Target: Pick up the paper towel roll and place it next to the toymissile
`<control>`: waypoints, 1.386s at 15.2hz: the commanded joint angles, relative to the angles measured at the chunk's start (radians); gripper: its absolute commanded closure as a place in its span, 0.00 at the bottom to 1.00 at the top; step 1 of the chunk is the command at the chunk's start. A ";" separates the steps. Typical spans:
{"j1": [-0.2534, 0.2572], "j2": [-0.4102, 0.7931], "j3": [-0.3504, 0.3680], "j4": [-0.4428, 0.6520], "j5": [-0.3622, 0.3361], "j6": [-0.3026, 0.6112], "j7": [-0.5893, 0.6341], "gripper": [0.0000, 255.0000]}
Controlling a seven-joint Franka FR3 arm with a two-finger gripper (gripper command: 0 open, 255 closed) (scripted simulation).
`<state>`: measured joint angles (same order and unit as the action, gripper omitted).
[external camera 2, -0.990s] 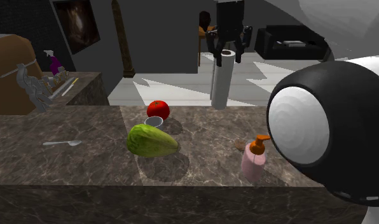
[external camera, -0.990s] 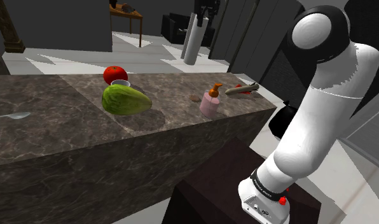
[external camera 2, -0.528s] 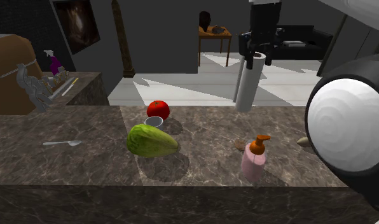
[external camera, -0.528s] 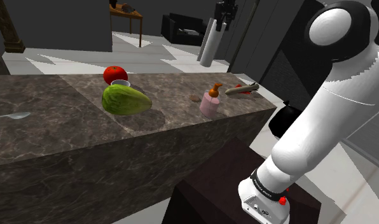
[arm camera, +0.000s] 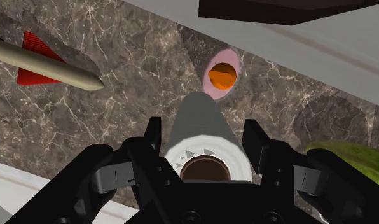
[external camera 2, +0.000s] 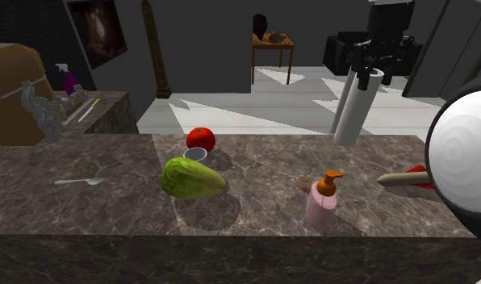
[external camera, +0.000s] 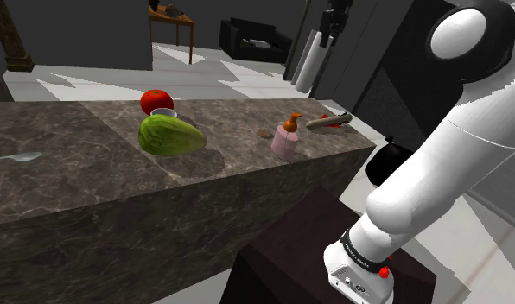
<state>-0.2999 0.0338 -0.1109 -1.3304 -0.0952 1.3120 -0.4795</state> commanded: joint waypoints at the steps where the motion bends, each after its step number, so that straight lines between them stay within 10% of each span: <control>1: -0.028 0.000 -0.026 0.001 -0.002 0.005 -0.056 1.00; 21: -0.353 0.260 -0.251 0.329 0.089 -0.025 -0.572 1.00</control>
<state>-0.6298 0.2741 -0.3526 -1.0255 -0.0161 1.2894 -1.0212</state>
